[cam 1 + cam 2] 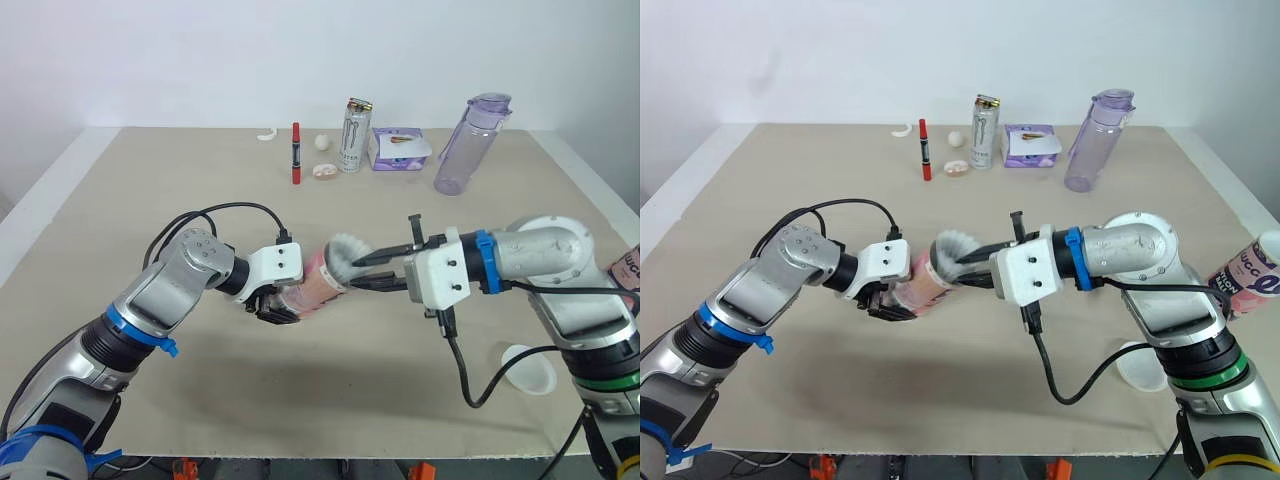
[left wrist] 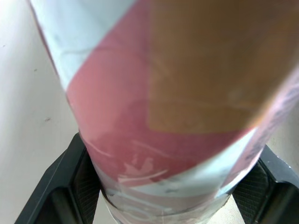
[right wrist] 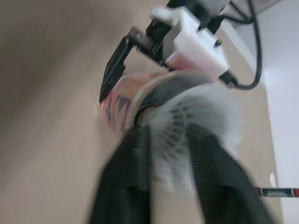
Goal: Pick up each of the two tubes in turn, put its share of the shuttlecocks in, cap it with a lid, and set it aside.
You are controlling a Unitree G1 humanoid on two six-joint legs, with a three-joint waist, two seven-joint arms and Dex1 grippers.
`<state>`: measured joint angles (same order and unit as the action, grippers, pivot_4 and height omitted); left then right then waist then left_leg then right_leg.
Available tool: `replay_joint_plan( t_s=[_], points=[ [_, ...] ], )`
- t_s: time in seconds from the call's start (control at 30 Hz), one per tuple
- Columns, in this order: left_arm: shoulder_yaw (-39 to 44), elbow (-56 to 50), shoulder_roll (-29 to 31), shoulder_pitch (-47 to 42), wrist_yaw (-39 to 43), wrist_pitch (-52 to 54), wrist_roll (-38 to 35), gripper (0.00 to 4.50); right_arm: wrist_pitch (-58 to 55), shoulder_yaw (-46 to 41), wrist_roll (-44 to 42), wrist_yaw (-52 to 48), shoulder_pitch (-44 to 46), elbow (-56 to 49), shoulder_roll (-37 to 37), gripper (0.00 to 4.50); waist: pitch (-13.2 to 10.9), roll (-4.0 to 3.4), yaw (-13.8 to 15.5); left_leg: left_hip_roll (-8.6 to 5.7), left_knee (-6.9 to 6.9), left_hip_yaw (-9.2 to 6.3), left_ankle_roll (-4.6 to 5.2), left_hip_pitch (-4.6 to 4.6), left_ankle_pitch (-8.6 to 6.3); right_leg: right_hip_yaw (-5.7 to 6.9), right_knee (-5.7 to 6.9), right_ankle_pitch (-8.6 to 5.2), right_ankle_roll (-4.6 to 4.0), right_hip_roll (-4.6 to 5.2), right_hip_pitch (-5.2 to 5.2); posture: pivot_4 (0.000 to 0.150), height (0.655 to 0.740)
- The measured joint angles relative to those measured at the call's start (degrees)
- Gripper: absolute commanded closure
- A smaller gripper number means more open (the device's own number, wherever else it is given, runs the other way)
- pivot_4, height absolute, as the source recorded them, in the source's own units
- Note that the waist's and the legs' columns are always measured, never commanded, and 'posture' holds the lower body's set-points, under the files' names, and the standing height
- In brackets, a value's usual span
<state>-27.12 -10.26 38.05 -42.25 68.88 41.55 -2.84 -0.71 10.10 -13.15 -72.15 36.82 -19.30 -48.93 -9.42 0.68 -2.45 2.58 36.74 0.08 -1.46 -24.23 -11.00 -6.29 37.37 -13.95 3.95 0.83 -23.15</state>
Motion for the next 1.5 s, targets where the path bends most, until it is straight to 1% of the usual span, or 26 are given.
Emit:
replay_joint_plan(
  t_s=[0.1,0.17,0.2,0.27,0.37,0.4,0.47,0.5,0.53,0.57,0.6,0.63,0.67,0.7,0.73,0.77,0.83,0.93,1.0,1.03,1.07,1.13,1.17,1.3,1.37,1.5],
  points=[
    [0.03,-0.04,0.0,0.02,-0.02,0.07,-0.04,1.04,-4.34,-2.12,-4.07,-1.06,0.13,-1.69,-2.13,0.52,0.0,0.0,0.03,0.0,0.0,0.01,0.0,-0.01,0.0,0.0,0.0,-0.03,0.0,0.01,0.0,0.15,0.74],
    [0.03,-0.01,0.0,0.02,-0.02,0.08,-0.02,1.04,-7.4,-3.32,-6.6,-1.28,0.12,-2.07,-2.7,0.14,-0.01,0.02,0.02,0.0,0.0,0.01,0.0,-0.01,0.0,0.0,0.0,-0.02,-0.01,0.01,0.0,0.15,0.74],
    [0.04,0.01,0.0,0.03,-0.13,0.07,-0.01,1.04,-13.39,-6.11,-11.58,-0.32,0.28,-2.13,-2.83,0.14,-0.01,0.02,0.02,0.0,0.0,0.0,0.0,-0.01,0.0,0.0,0.01,0.0,-0.02,0.02,-0.01,0.15,0.74],
    [0.04,0.15,0.01,0.02,-0.13,0.04,0.0,1.04,-19.97,-8.86,-16.24,0.85,1.83,-1.66,-3.72,0.14,-0.01,0.02,-0.01,0.01,0.01,0.01,0.0,-0.01,0.0,0.0,0.01,0.02,-0.03,0.02,-0.01,0.15,0.74],
    [0.01,0.31,-0.02,-0.01,-0.14,-0.12,0.02,1.04,-25.23,-11.05,-19.09,1.9,4.28,0.03,-4.53,0.14,-0.01,0.02,-0.03,0.01,0.01,0.01,0.01,0.0,0.0,0.0,0.01,0.03,-0.04,0.02,-0.01,0.15,0.74],
    [-0.01,0.37,-0.04,-0.02,-0.12,-0.18,0.02,1.04,-26.28,-11.19,-19.26,2.09,4.73,0.75,-4.81,0.36,0.0,0.03,-0.03,0.01,0.01,0.01,0.01,0.01,0.0,0.01,0.01,0.02,-0.04,0.01,-0.01,0.15,0.74],
    [-0.06,0.48,-0.1,-0.13,-0.01,-0.32,0.04,1.04,-26.57,-9.73,-17.7,1.36,4.84,2.67,-5.26,1.04,-0.01,0.03,-0.03,0.0,0.01,0.03,0.01,0.0,0.0,0.0,0.01,0.02,-0.03,0.02,-0.02,0.15,0.74],
    [-0.07,0.61,-0.15,-0.16,0.08,-0.38,0.06,1.04,-25.81,-7.39,-15.49,0.13,5.31,3.29,-5.63,1.43,0.0,0.01,-0.04,-0.01,0.01,0.04,0.01,-0.01,0.0,-0.01,0.01,0.02,-0.03,0.02,-0.05,0.15,0.74],
    [-0.15,0.72,-0.25,-0.33,0.16,-0.41,0.11,1.04,-25.21,-5.07,-13.71,-0.84,5.9,3.47,-5.72,1.91,0.0,0.0,-0.04,0.0,0.01,0.04,0.01,-0.01,0.0,-0.01,0.01,0.02,-0.03,0.02,-0.06,0.15,0.74],
    [-0.18,0.79,-0.38,-0.4,0.18,-0.4,0.13,1.04,-24.78,-2.95,-12.35,-1.56,6.59,3.5,-5.42,2.59,0.0,0.0,0.0,0.0,0.01,0.04,0.01,-0.01,0.0,-0.01,0.01,0.02,-0.03,0.02,-0.07,0.15,0.74],
    [-0.23,0.8,-0.47,-0.46,0.18,-0.4,0.17,1.04,-24.47,-2.18,-11.87,-1.75,6.82,3.47,-5.13,2.79,0.0,0.0,0.04,0.0,0.01,0.04,0.01,-0.02,0.0,-0.01,0.01,0.02,-0.02,0.02,-0.07,0.15,0.74],
    [-0.22,0.83,-0.49,-0.45,0.18,-0.44,0.19,1.04,-24.18,-0.88,-10.85,-1.8,7.49,3.55,-4.36,3.11,0.0,0.0,0.08,0.0,0.01,0.04,0.01,-0.03,0.0,-0.01,0.01,0.02,-0.02,0.02,-0.06,0.15,0.74],
    [-0.21,0.89,-0.46,-0.47,0.22,-0.45,0.19,1.04,-24.07,-0.03,-10.05,-1.75,8.28,3.68,-3.53,3.63,0.0,0.0,0.0,0.0,0.03,0.04,0.01,-0.02,0.0,-0.01,0.01,0.03,-0.01,0.02,-0.07,0.15,0.74],
    [-0.26,0.95,-0.54,-0.56,0.22,-0.45,0.22,1.04,-23.94,0.65,-9.69,-1.7,8.85,3.63,-2.95,3.85,0.0,0.0,0.0,0.0,0.03,0.06,0.01,-0.03,0.0,-0.02,0.01,0.03,-0.01,0.02,-0.08,0.15,0.74],
    [-0.34,1.14,-0.75,-0.62,0.18,-0.5,0.31,1.04,-23.59,3.88,-7.6,-1.46,11.37,3.64,0.29,4.16,0.0,0.0,0.07,0.0,0.04,0.04,0.01,-0.04,0.0,-0.02,0.01,0.03,-0.01,0.02,-0.07,0.15,0.74],
    [-0.43,1.16,-1.05,-0.66,0.03,-0.57,0.35,1.04,-22.87,5.5,-6.45,-1.38,12.01,3.68,1.44,4.36,0.0,0.0,0.42,-0.02,0.07,0.03,0.0,-0.08,0.01,-0.01,0.01,0.02,0.01,0.02,-0.07,0.15,0.74],
    [-0.45,1.13,-1.17,-0.66,-0.03,-0.62,0.35,1.04,-22.73,5.87,-5.84,-1.38,12.07,3.82,1.78,4.36,0.0,0.01,0.55,-0.02,0.1,0.03,0.0,-0.12,0.01,-0.01,0.01,0.01,0.02,0.03,-0.07,0.15,0.74],
    [-0.48,1.13,-1.19,-0.69,-0.05,-0.61,0.35,1.04,-20.64,8.54,-2.16,-1.92,13.92,6.07,3.21,4.36,0.0,0.01,0.57,-0.03,0.13,0.06,0.0,-0.13,0.01,-0.04,0.01,0.01,0.03,0.03,-0.08,0.15,0.74],
    [-0.53,1.15,-1.18,-0.72,-0.09,-0.58,0.42,1.04,-19.09,12.65,1.61,-3.16,16.06,8.12,4.63,4.36,0.0,0.01,0.59,-0.02,0.12,0.05,0.0,-0.12,0.01,-0.03,0.03,0.02,0.0,0.01,-0.1,0.15,0.74],
    [-0.52,1.13,-1.18,-0.7,-0.13,-0.59,0.42,1.04,-18.91,13.05,2.18,-3.33,16.19,8.43,4.91,4.36,0.0,0.01,0.59,-0.02,0.12,0.03,0.0,-0.12,0.01,-0.02,0.03,0.02,0.0,0.01,-0.1,0.15,0.74],
    [-0.53,1.14,-1.2,-0.68,-0.23,-0.59,0.42,1.04,-17.96,15.99,5.03,-4.13,16.98,9.91,6.01,4.36,0.0,0.01,0.61,-0.02,0.12,0.03,0.0,-0.12,0.01,-0.02,0.04,0.02,0.0,0.01,-0.09,0.15,0.74],
    [-0.56,1.11,-1.23,-0.69,-0.28,-0.58,0.44,1.04,-17.39,17.62,6.8,-4.42,17.23,10.9,6.71,4.36,0.0,0.01,0.61,-0.02,0.14,0.04,0.0,-0.11,0.01,-0.02,0.04,0.02,0.0,0.02,-0.08,0.15,0.74],
    [-0.56,1.17,-1.32,-0.64,-0.5,-0.56,0.47,1.04,-15.08,21.29,10.71,-4.78,18.08,13.72,9.45,4.36,0.0,0.01,0.58,-0.02,0.16,0.05,0.0,-0.1,0.01,-0.02,0.04,0.04,-0.01,0.01,-0.09,0.15,0.74],
    [-0.5,1.42,-1.28,-0.59,-0.7,-0.41,0.49,1.04,-13.36,22.66,13.6,-4.97,19.95,15.75,11.06,4.36,0.08,0.08,0.56,0.01,0.17,0.03,0.01,-0.02,0.01,-0.01,0.12,0.05,-0.03,-0.02,-0.05,0.15,0.74],
    [-0.41,2.22,-1.04,-0.48,-0.94,-0.1,0.63,1.04,-10.79,23.66,16.81,-5.37,21.41,19.04,13.6,4.36,0.24,0.26,0.22,0.06,0.16,0.04,0.09,0.23,0.07,-0.01,0.18,0.15,-0.18,-0.08,0.07,0.15,0.74],
    [-0.35,2.43,-0.93,-0.25,-1.19,0.06,1.28,1.04,-8.87,24.15,18.75,-5.72,21.94,21.3,15.54,4.36,0.31,0.37,-0.21,0.06,0.04,0.04,0.25,0.57,0.17,-0.02,0.23,0.27,-0.33,-0.1,0.15,0.15,0.74]
  ],
)
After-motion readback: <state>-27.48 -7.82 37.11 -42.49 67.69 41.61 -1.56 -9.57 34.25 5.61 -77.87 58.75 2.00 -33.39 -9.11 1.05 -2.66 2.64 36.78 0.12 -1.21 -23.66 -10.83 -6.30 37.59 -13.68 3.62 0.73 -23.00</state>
